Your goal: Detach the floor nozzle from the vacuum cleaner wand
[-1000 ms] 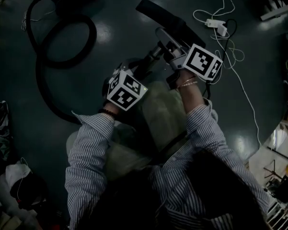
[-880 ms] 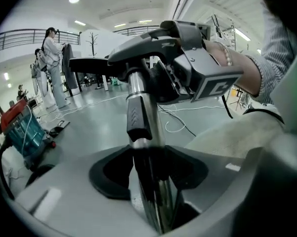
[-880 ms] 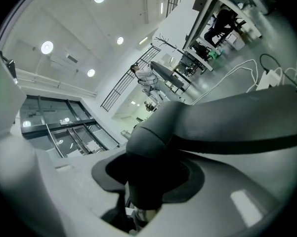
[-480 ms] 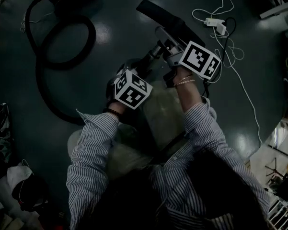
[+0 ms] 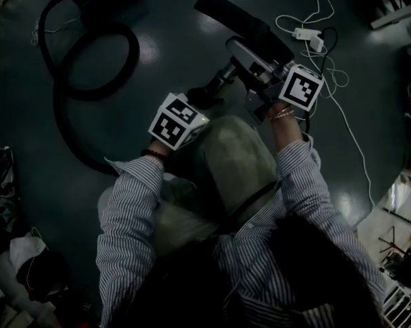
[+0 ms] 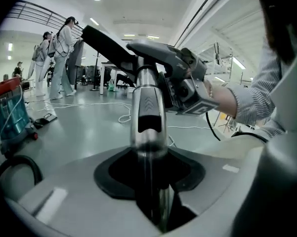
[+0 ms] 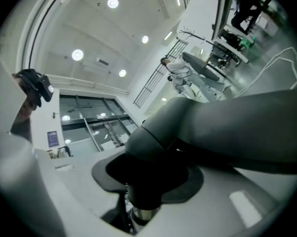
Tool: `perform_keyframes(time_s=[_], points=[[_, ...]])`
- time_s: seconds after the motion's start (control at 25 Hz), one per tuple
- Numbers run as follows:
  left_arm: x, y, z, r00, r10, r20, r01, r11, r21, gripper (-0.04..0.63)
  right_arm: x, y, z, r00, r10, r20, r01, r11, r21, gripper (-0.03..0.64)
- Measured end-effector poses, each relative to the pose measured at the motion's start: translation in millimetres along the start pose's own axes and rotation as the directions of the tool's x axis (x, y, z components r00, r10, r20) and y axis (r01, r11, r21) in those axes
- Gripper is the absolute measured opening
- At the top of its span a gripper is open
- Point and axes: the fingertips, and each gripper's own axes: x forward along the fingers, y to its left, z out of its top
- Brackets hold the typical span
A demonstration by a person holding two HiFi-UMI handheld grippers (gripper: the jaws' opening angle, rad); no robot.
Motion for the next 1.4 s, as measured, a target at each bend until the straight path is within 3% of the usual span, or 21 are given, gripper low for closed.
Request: perform_keyframes(time_s=[0.12, 0.2, 0.4, 0.56, 0.64, 0.8, 0.92, 1.04, 1.24, 1.32, 1.4], points=[[-2, -8, 9, 0.996, -0.072, 0.052, 0.072, 0.997, -0.01, 0.152, -4, 15, 4, 0.989, 0.149, -0.017, -0.149, 0.988, -0.026, 0.15], [0, -10, 14, 0.994, -0.075, 0.079, 0.078, 0.997, -0.027, 0.149, -5, 15, 7, 0.989, 0.146, -0.018, -0.147, 0.989, -0.028, 0.15], [12, -9, 17, 0.998, 0.028, 0.059, -0.025, 0.998, -0.066, 0.137, 3, -5, 18, 0.997, -0.082, 0.001, 0.082, 0.997, 0.008, 0.149], [18, -2, 10, 0.986, 0.165, -0.019, -0.165, 0.986, 0.003, 0.137, -4, -32, 12, 0.956, -0.293, 0.0, 0.292, 0.953, 0.075, 0.149], [20, -3, 8, 0.984, 0.175, -0.032, -0.175, 0.984, 0.014, 0.137, -8, -40, 9, 0.943, -0.331, -0.019, 0.331, 0.938, 0.1, 0.149], [18, -10, 14, 0.992, 0.126, 0.014, -0.125, 0.992, -0.014, 0.138, -17, -44, 4, 0.938, -0.339, -0.073, 0.346, 0.913, 0.217, 0.149], [19, -13, 16, 0.994, 0.09, 0.055, -0.088, 0.995, -0.046, 0.141, -20, -45, 5, 0.951, -0.281, -0.129, 0.302, 0.934, 0.192, 0.149], [16, -16, 19, 0.995, 0.044, 0.095, -0.035, 0.995, -0.095, 0.143, -10, -33, 12, 0.977, -0.127, -0.169, 0.142, 0.987, 0.076, 0.149], [15, -22, 24, 0.987, -0.033, 0.159, 0.056, 0.989, -0.137, 0.143, -10, -19, 14, 0.987, 0.009, -0.16, 0.001, 0.998, 0.062, 0.149], [16, -22, 23, 0.987, -0.016, 0.157, 0.037, 0.991, -0.13, 0.143, -10, -19, 15, 0.988, 0.009, -0.151, -0.001, 0.999, 0.054, 0.149], [18, -17, 19, 0.992, 0.066, 0.106, -0.056, 0.994, -0.09, 0.141, -9, -25, 16, 0.989, -0.059, -0.136, 0.068, 0.996, 0.063, 0.149]])
